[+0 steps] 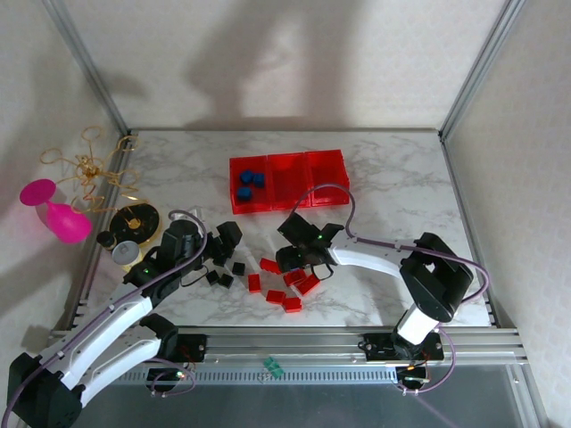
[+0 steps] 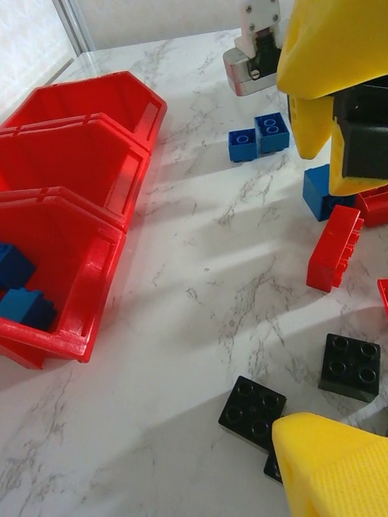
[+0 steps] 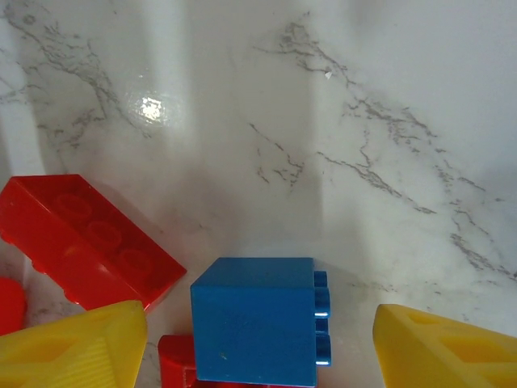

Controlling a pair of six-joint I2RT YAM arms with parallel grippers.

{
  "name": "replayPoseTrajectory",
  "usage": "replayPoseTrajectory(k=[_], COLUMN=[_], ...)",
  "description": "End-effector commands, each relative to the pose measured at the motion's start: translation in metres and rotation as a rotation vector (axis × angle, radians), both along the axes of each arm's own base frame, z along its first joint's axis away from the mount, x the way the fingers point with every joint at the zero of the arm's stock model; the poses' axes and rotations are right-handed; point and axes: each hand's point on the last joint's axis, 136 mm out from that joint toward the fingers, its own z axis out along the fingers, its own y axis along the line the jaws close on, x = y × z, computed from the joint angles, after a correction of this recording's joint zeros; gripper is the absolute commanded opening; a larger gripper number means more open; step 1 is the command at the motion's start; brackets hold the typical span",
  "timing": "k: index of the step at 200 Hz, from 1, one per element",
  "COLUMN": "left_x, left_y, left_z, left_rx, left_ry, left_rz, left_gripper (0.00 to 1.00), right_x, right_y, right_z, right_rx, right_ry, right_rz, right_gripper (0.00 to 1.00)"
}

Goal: Sort the legos into containers by color
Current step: Pick up the lego from the bottom-center of the table.

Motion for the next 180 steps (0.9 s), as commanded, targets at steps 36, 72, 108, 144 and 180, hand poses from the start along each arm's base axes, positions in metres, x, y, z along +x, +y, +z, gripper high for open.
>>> replayPoseTrajectory(k=[36,72,108,144,180], left_x=[-0.004,-0.002,-0.001,0.005,0.013], left_y=[0.004,0.003,0.002,0.004,0.01], left_z=[-0.007,-0.007,-0.002,0.011,0.019], left_rx=[0.017,0.012,0.012,0.022,0.05], left_ry=[0.017,0.012,0.002,-0.035,-0.044], left_rz=[0.015,0.015,0.013,0.023,0.03], left_gripper=[1.0,1.0,1.0,1.0,1.0], right_x=[-0.001,0.002,0.01,0.033,0.074], right_y=[-0.003,-0.001,0.004,0.019,0.049], right_z=[-0.02,-0.021,-0.004,0.034,0.068], right_rx=[-0.055,-0.059,-0.047,-0.006,0.073], right_ry=[0.009,0.001,-0.034,-0.119,-0.22], right_rz=[0.0,0.004,0.001,-0.017,-0.025], right_gripper=[0.64,0.49,0.42,0.41,0.41])
